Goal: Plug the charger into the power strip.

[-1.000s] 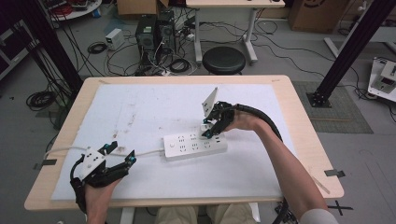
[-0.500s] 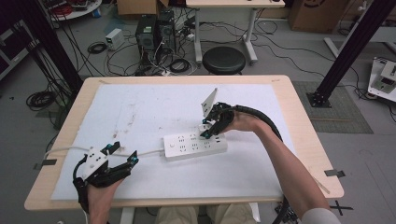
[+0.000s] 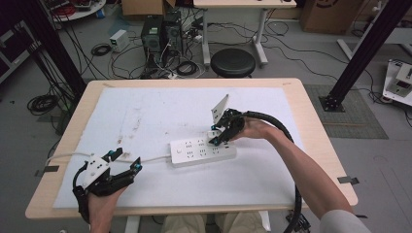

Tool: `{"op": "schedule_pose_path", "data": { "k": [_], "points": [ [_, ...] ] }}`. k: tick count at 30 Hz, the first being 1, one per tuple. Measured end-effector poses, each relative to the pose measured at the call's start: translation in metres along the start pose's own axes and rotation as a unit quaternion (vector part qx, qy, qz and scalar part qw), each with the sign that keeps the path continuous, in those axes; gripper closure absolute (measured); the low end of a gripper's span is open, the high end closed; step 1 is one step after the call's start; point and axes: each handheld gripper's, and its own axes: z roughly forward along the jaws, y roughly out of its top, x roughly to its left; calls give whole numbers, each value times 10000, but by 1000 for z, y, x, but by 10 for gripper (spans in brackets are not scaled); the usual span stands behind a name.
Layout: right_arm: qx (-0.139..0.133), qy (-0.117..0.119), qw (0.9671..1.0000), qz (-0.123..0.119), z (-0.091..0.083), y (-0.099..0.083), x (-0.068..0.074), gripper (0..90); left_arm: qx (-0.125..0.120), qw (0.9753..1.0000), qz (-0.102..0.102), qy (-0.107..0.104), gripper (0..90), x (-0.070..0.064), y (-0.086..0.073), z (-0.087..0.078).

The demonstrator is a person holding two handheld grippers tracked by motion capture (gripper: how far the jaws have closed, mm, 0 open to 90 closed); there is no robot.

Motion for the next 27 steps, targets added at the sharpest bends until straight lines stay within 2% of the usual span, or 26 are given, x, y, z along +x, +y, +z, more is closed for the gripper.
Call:
{"op": "schedule_pose_path", "data": {
  "k": [11, 23, 27],
  "points": [
    [-9, -46, 10000, -61, 1, 0, 2, 640, 55, 10000, 2, -33, 278, -2, -1, 4],
    [-75, 84, 9999, 49, 2, -3, -3, 640, 83, 10000, 17, -21, 280, -2, -2, 3],
    [-52, -21, 10000, -5, 3, -2, 1, 640, 75, 10000, 2, -28, 280, -3, -2, 4]
  ]
}}
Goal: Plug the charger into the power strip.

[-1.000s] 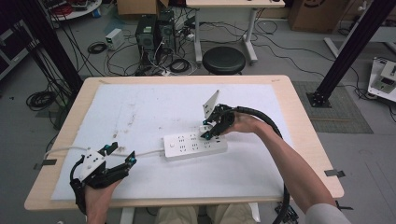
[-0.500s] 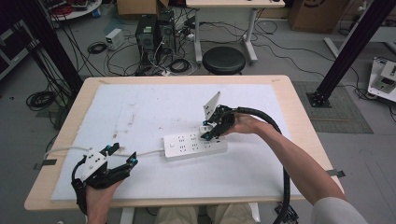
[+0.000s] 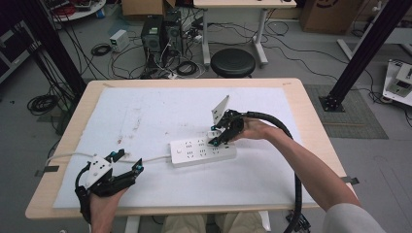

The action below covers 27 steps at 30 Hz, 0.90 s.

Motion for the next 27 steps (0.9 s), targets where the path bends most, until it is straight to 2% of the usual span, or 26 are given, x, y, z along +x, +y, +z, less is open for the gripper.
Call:
{"op": "schedule_pose_path", "data": {
  "k": [4, 7, 8, 9, 12, 21, 27],
  "points": [
    [70, -139, 9998, -142, 1, 2, 5, 639, 27, 10000, 15, -24, 280, -1, 0, 1],
    [107, -137, 9998, -137, 2, 3, 5, 639, 23, 10000, 0, -33, 280, -1, 1, 1],
    [87, -105, 9998, -127, 3, 3, 3, 640, 8, 10000, 24, -16, 280, -1, 1, 0],
    [39, -4, 10000, -9, 4, 1, 0, 639, 10, 10000, 19, -12, 280, 0, 2, -1],
    [-65, 95, 9999, 33, 5, -2, -3, 639, -17, 10000, -21, 52, 280, 1, 1, -4],
    [-10, 88, 9999, 69, 5, -1, -3, 636, -58, 10000, 6, 46, 280, 2, 4, -6],
    [-117, 80, 9998, 111, 5, -3, -3, 633, -75, 10000, -12, 44, 280, 1, 2, -5]
  ]
}}
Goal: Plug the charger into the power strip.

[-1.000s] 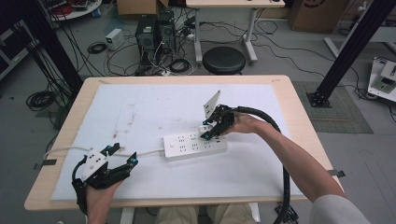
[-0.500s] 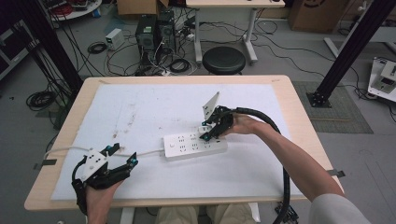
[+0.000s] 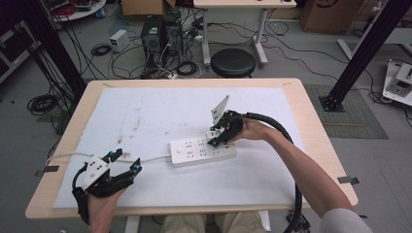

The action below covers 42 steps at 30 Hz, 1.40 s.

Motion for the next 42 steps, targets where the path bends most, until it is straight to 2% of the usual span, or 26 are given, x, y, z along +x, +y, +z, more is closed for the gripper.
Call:
{"op": "schedule_pose_path", "data": {
  "k": [9, 11, 14, 16, 18, 23, 26, 27, 29, 30, 34, 37, 40, 42],
  "points": [
    [-123, 66, 9999, 80, 0, -2, -2, 617, -12, 10000, 6, 25, 280, 3, 1, -1],
    [-28, 115, 9997, 210, 2, -2, -2, 523, -15, 10000, -3, 23, 280, 3, 0, -1],
    [35, 57, 9994, 343, 6, -3, -1, 363, -34, 10000, -17, 51, 280, 5, -1, -1],
    [49, -33, 9990, 451, 6, -2, -2, 312, -28, 10000, -24, 59, 281, 6, -1, -1],
    [44, -30, 9989, 459, 5, -2, -1, 303, -44, 10000, -43, 66, 280, 6, -2, -1],
    [-358, -225, 9979, 485, -5, -5, 6, 215, -51, 9999, -83, 68, 280, 7, -2, -1],
    [-385, -291, 9973, 548, -7, -7, 8, 214, -26, 10000, -24, 51, 280, 8, -2, 0],
    [-447, -426, 9966, 547, -10, -8, 11, 214, -22, 10000, -34, 44, 280, 8, -2, 1],
    [-483, -486, 9958, 602, -12, -9, 14, 214, -13, 10000, -48, 26, 280, 8, -2, 3],
    [-624, -572, 9939, 714, -18, -11, 16, 214, -25, 10000, -27, 19, 280, 8, -1, 3],
    [-1033, -850, 9868, 913, -31, -17, 21, 214, -20, 10000, -6, -22, 281, 7, 0, 7],
    [-1212, -1188, 9782, 1195, -43, -22, 29, 214, 8, 10000, 17, -53, 280, 7, 1, 11],
    [-1354, -1426, 9722, 1269, -52, -28, 38, 214, 19, 10000, 12, -60, 280, 7, 1, 16],
    [-1437, -1629, 9660, 1404, -57, -33, 44, 214, 22, 10000, 12, -77, 280, 7, 2, 18]
  ]
}}
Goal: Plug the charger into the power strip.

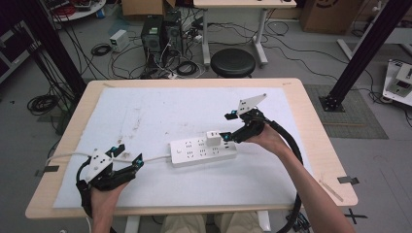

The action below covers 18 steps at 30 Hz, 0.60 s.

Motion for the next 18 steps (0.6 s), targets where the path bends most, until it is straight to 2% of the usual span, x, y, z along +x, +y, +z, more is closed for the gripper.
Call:
{"op": "schedule_pose_path", "data": {
  "k": [2, 6, 9, 10, 11, 14, 18],
  "points": [
    [-134, -238, 9995, 156, -7, -6, 3, 214, 3, 10000, 19, -17, 280, 0, 1, 2],
    [-384, -478, 9974, 382, -17, -19, 10, 214, 23, 10000, 20, -41, 278, 0, 2, 5],
    [-415, -545, 9966, 454, -19, -23, 12, 214, 18, 10000, 28, -43, 274, -1, 3, 6],
    [-503, -651, 9951, 543, -23, -27, 16, 213, 21, 10000, 34, -54, 274, -2, 3, 6],
    [-629, -864, 9921, 652, -28, -33, 22, 214, 21, 10000, 29, -52, 269, -2, 3, 6],
    [-748, -1146, 9871, 837, -35, -41, 30, 214, 21, 10000, 41, -54, 262, -2, 4, 7],
    [-1043, -1464, 9777, 1088, -44, -57, 41, 214, 30, 10000, 45, -40, 261, -3, 4, 7]
  ]
}}
